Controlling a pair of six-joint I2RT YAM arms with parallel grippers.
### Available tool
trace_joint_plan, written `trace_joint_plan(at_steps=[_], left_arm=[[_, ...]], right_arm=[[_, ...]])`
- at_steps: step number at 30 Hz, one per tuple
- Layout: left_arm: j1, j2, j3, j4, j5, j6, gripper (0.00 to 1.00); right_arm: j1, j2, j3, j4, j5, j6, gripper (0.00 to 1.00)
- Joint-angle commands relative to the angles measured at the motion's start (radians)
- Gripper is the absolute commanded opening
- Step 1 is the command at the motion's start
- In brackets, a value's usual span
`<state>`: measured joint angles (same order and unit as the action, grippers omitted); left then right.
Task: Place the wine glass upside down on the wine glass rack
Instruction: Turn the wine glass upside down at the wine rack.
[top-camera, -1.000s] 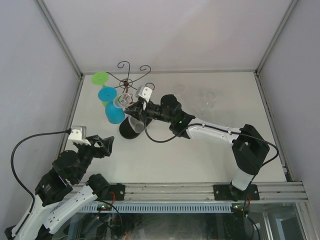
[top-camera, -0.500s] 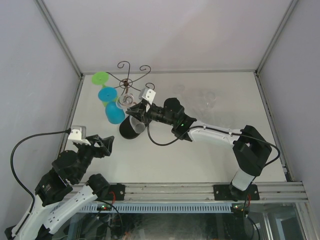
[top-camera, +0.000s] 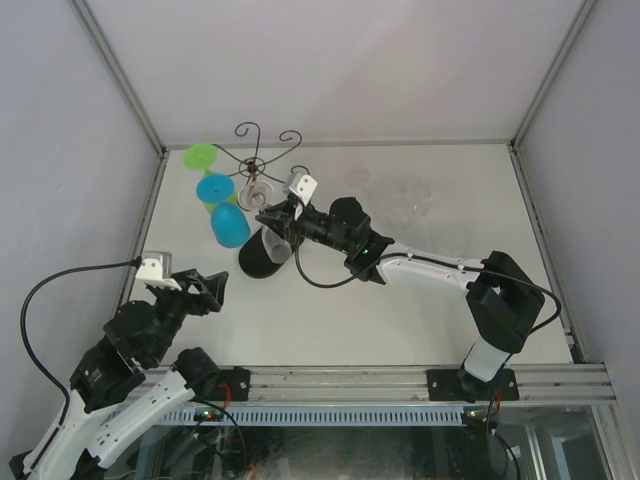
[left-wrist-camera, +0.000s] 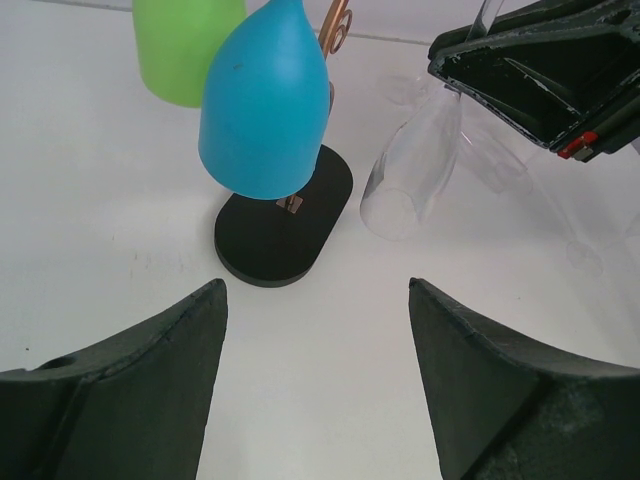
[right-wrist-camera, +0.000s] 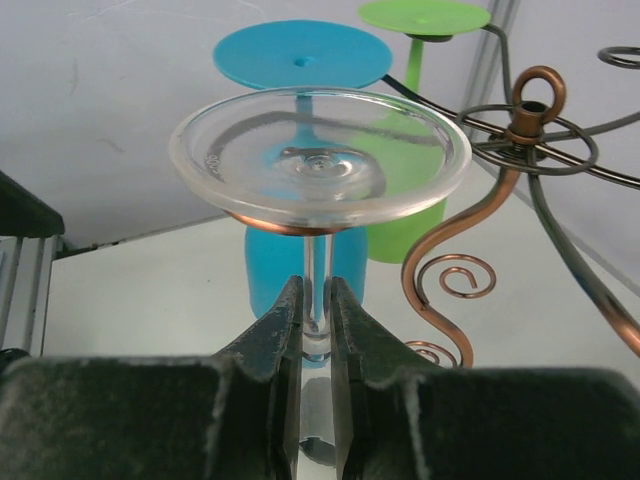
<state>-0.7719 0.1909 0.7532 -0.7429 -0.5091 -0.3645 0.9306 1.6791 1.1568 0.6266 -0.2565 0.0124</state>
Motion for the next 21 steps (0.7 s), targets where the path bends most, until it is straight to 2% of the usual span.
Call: trace_joint_plan(at_steps=[1,9,21], left_arm=[[0.006,0.013,-0.011,0.035,0.014,0.004,0.77],[0.006,0.012,-0.012,0.034,0.014,0.004,0.77],[0.008,0.011,-0.011,0.033,0.005,0.004,0.77]], right_arm=[[-0.004,-0.036,0.008,0.038,0.066,0.02,0.05],[-0.005,-0.014,0.017,0.008,0.07,0.018,0.13],[-0.003,-0.017,0.018,-0.024,0.065,-0.006,0.33]])
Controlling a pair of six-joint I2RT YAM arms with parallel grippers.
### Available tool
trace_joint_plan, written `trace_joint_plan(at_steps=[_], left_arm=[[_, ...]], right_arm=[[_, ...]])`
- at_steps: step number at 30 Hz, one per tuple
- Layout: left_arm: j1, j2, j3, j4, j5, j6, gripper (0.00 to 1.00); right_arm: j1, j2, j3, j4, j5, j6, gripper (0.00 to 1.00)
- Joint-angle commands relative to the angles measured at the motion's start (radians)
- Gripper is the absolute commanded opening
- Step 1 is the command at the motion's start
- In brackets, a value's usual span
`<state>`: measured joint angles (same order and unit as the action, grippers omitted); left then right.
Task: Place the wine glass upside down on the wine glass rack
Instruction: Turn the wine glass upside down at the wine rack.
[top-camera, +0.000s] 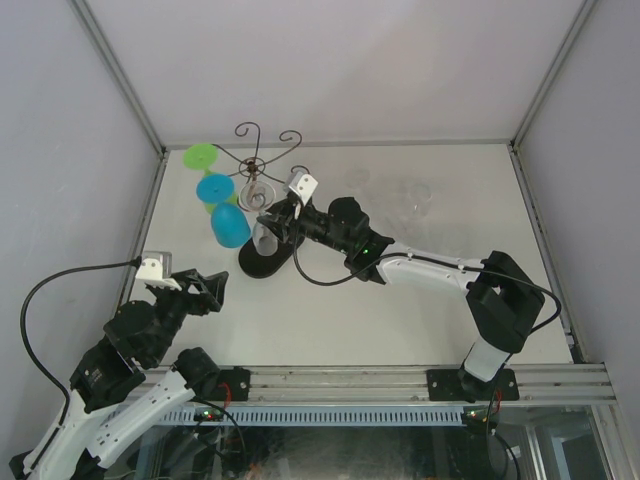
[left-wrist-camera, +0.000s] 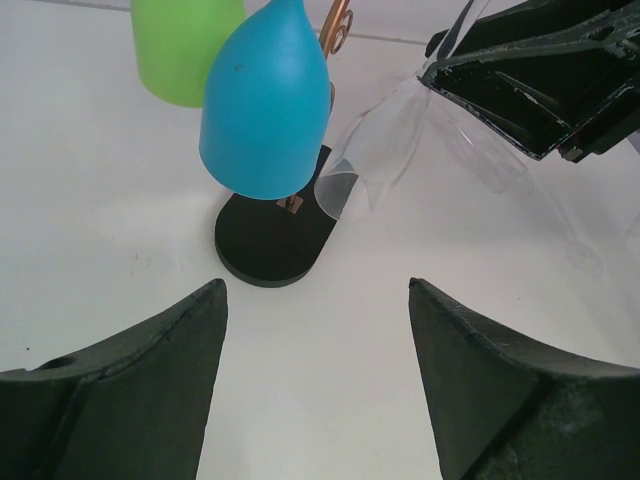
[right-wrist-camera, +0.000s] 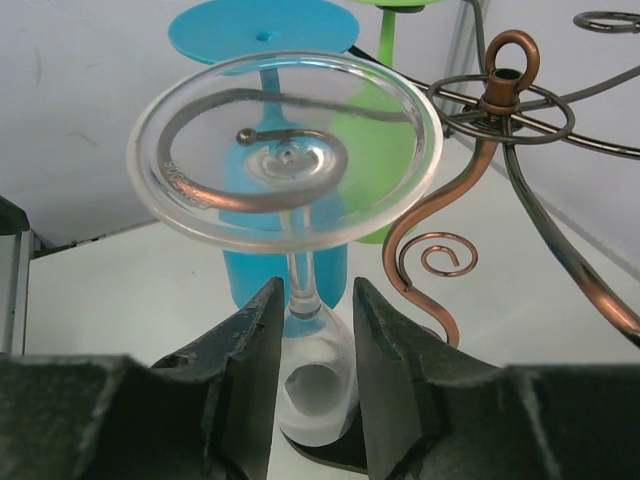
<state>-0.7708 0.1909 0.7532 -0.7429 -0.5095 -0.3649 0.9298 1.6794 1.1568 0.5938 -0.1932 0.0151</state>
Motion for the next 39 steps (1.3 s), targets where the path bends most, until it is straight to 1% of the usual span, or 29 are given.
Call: trace_joint_plan(at_steps=[1,7,12,14,19,23,26,32,35,37,39], left_arm=[[0.007,0.013,-0.011,0.033,0.004,0.005,0.77],[0.006,0.01,-0.011,0.031,-0.002,0.003,0.77],[0.007,0.011,-0.012,0.032,-0.003,0.001,0.77],[0.007,0.009,-0.012,0.033,-0.001,0.001,0.77],[0.007,0.005,-0.012,0.034,-0.003,0.002,0.77],[0.007,0.004,-0.012,0.034,-0.001,0.001,0.77],[0.007,0.005,-0.013,0.034,0.001,0.002,0.77],[0.007,0.005,-0.014,0.035,0.001,0.002,0.77],[0.007,0.007,-0.014,0.034,0.0,0.001,0.78],[0.007,0.008,-0.014,0.034,0.002,0.002,0.78],[0.007,0.01,-0.014,0.034,0.0,0.001,0.78]], right_arm=[[-0.002,-0.022,0.018,0.003,0.0,-0.011,0.35],[0.007,-0.072,-0.004,-0.053,0.006,-0.028,0.44],[0.02,-0.139,-0.07,-0.088,0.039,-0.04,0.45],[0.028,-0.171,-0.103,-0.098,0.055,-0.04,0.48],[0.05,-0.271,-0.189,-0.141,0.112,-0.049,0.55],[0.071,-0.362,-0.253,-0.209,0.189,-0.054,0.58],[0.082,-0.433,-0.278,-0.325,0.231,-0.052,0.59],[0.078,-0.556,-0.278,-0.584,0.365,0.032,0.64],[0.072,-0.591,-0.279,-0.689,0.424,0.06,0.66],[0.072,-0.608,-0.278,-0.747,0.49,0.09,0.66],[0.068,-0.623,-0.273,-0.806,0.537,0.11,0.68]])
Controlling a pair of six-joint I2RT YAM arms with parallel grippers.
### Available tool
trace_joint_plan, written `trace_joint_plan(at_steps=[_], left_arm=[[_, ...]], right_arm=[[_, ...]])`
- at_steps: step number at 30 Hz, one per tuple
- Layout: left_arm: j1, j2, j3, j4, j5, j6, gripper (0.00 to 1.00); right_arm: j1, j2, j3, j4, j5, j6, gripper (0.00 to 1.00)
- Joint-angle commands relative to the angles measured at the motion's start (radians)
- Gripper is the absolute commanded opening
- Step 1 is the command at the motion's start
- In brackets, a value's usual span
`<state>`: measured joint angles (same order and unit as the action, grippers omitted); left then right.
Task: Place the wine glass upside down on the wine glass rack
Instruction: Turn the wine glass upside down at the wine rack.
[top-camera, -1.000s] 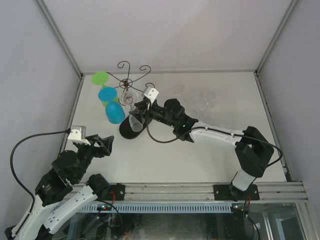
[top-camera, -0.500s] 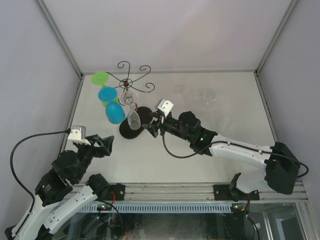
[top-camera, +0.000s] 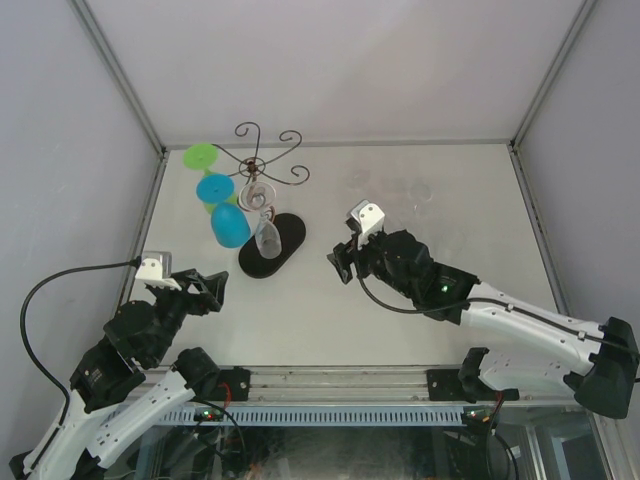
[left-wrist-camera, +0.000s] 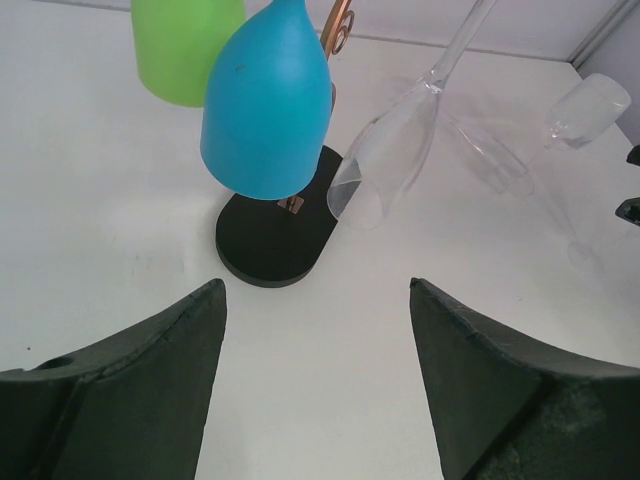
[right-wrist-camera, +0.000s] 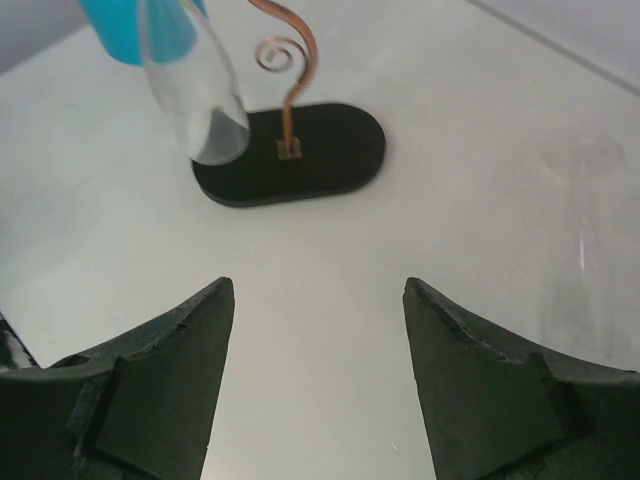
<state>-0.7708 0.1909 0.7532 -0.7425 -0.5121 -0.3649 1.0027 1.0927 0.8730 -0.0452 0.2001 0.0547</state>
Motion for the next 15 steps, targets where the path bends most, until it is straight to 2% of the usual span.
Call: trace_joint_plan(at_steps=[1,9,15], left_arm=[[0.007,0.009,-0.015,0.034,0.004,0.001,0.78],[0.007,0.005,-0.015,0.035,0.007,0.002,0.78],[0.007,-0.002,-0.016,0.036,0.006,0.002,0.78]], right_arm=[[-0.01,-0.048,0.012,-0.193,0.16,0.076,0.71],[-0.147,-0.131,0.089,-0.381,0.186,0.166,0.8],[-0.209,-0.147,0.168,-0.576,0.326,0.215,0.84]])
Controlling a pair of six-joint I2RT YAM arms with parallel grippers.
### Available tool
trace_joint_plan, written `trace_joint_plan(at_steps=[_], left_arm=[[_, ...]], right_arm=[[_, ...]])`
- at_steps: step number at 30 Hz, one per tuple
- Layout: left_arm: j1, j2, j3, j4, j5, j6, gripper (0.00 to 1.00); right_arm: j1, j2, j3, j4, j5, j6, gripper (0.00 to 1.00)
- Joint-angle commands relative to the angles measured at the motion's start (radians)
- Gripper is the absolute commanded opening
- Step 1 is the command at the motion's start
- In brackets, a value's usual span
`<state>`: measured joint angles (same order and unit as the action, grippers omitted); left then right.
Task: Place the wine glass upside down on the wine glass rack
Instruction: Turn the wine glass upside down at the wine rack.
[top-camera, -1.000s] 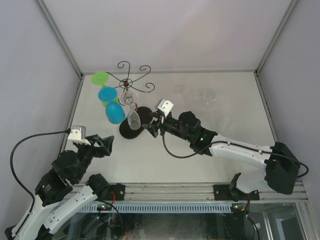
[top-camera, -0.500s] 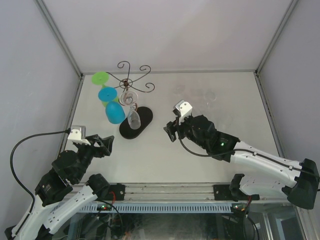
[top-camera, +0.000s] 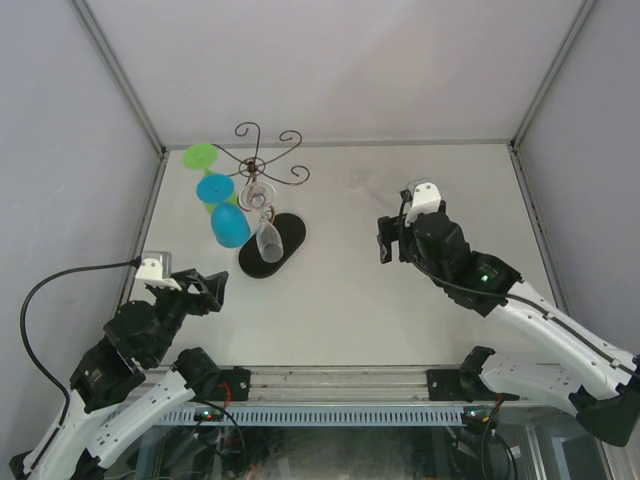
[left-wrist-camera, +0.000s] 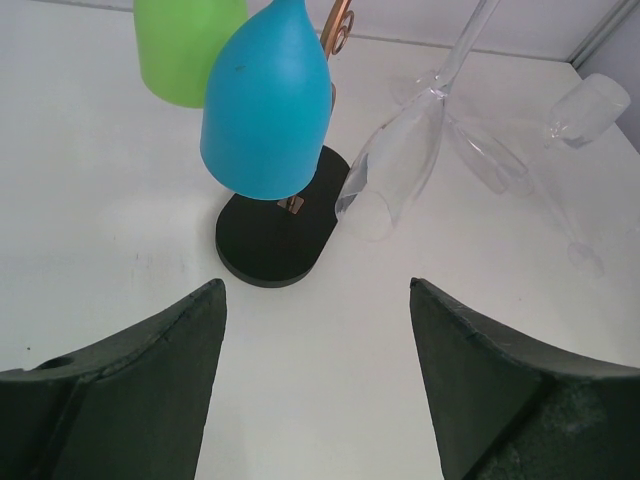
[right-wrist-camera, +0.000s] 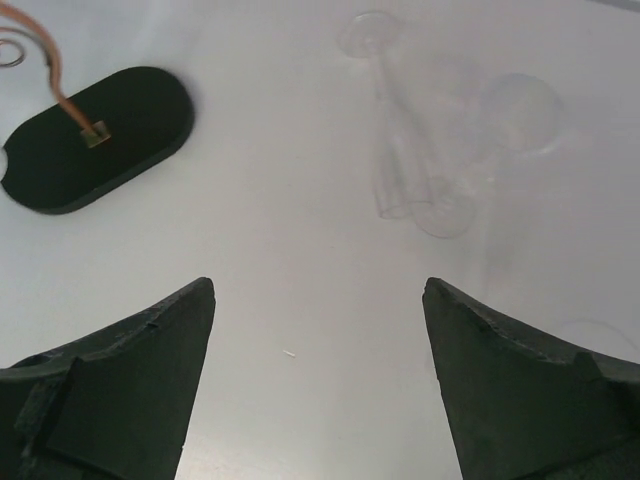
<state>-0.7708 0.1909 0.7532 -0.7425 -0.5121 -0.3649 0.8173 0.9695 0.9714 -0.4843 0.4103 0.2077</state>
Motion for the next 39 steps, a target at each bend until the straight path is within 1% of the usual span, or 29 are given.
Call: trace_joint_plan(at_steps=[1,6,7,9,12,18,21,23,28,33,36,39], left_arm=[[0.007,-0.002,-0.015,0.035,0.006,0.001,0.78],[0.007,0.004,-0.015,0.036,0.01,0.003,0.78],[0.007,0.007,-0.015,0.035,0.011,0.003,0.78],[0.007,0.008,-0.015,0.035,0.012,0.003,0.78],[0.007,0.009,-0.015,0.036,0.012,0.003,0.78],[0.007,0.005,-0.015,0.035,0.011,0.003,0.78],[0.007,0.005,-0.016,0.034,0.011,0.004,0.78],[0.007,0.004,-0.015,0.034,0.011,0.004,0.78],[0.007,-0.001,-0.017,0.034,0.008,0.004,0.78],[0.007,-0.004,-0.018,0.034,0.009,0.004,0.78],[0.007,-0.004,-0.018,0.034,0.01,0.004,0.78],[0.007,-0.003,-0.017,0.035,0.011,0.004,0.78]], right_arm=[[-0.031,-0.028,0.079,-0.165,0.144,0.07,0.85],[-0.075,-0.054,0.102,-0.258,0.28,0.077,0.86],[-0.092,-0.058,0.106,-0.274,0.302,0.084,0.93],[-0.131,-0.066,0.107,-0.299,0.325,0.09,0.98],[-0.213,-0.079,0.105,-0.308,0.272,0.101,1.0],[-0.354,-0.105,0.046,-0.253,0.076,0.128,1.0],[-0.393,-0.115,-0.005,-0.204,-0.003,0.148,1.0],[-0.407,-0.127,-0.049,-0.167,-0.026,0.168,1.0],[-0.411,-0.169,-0.165,-0.065,-0.017,0.219,1.0],[-0.412,-0.258,-0.303,0.046,0.025,0.263,1.0],[-0.411,-0.281,-0.369,0.097,0.053,0.297,1.0],[-0.408,-0.293,-0.452,0.209,0.039,0.318,1.0]])
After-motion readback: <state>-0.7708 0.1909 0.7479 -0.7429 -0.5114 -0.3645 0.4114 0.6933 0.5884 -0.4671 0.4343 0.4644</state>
